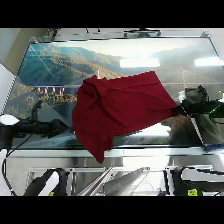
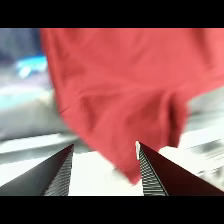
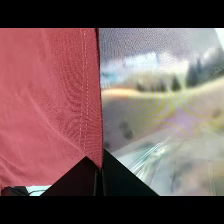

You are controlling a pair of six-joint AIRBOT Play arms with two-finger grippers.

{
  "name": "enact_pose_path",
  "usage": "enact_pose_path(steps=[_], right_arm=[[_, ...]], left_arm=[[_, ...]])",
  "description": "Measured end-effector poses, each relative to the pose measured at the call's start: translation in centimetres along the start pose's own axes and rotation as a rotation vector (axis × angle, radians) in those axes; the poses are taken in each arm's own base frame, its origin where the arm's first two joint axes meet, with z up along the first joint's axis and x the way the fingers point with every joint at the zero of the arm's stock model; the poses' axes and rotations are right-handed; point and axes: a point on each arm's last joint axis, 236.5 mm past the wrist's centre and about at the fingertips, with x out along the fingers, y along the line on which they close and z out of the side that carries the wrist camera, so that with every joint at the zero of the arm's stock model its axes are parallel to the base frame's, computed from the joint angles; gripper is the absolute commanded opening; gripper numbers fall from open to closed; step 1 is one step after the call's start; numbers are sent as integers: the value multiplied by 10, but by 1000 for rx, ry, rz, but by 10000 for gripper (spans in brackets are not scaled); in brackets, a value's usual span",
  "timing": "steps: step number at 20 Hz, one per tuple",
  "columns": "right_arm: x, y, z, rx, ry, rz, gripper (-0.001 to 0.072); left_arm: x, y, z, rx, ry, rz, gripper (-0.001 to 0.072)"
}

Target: Fold the shirts.

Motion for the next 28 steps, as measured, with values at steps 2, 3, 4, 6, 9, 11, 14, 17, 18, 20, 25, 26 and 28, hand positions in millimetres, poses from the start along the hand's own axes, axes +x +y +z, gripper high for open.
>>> enact_pose_path(steps=[2, 3, 4, 6, 9, 11, 14, 17, 18, 20, 25, 26, 28], right_arm=[[-1, -1, 0, 0, 0, -1, 18], [-1, 0, -1, 1, 2, 0, 18], [-1, 0, -1, 0, 5, 2, 18], [-1, 1, -3, -2, 10, 5, 18], [-1, 2, -5, -5, 19, 11, 18], [-1, 3, -5, -5, 22, 15, 18], [-1, 3, -6, -6, 24, 17, 18], [-1, 3, -6, -9, 24, 17, 18], [-1, 4, -6, -11, 24, 17, 18], [-1, 3, -6, -13, 24, 17, 18], [-1, 4, -6, -11, 23, 21, 18], [-1, 4, -6, -11, 24, 21, 18], [-2, 5, -7, -11, 29, 25, 18]], left_arm=[[13, 8, -3, 2, 46, 59, 424], [20, 9, -3, 3, 66, 69, 424], [28, 10, -3, 4, 86, 70, 424], [43, 6, -1, 13, 120, 33, 425], [66, 4, 0, 16, 175, -27, 425], [77, 5, -3, 11, 213, -48, 425], [79, 7, -2, 0, 237, -76, 425], [68, 14, 4, -18, 204, -94, 425], [67, 18, 3, -30, 192, -98, 424], [68, 28, 0, -57, 169, -99, 424], [84, 27, 2, -76, 131, -172, 424], [88, 20, 5, -67, 122, -204, 424], [98, 6, 8, -47, 119, -259, 424]])
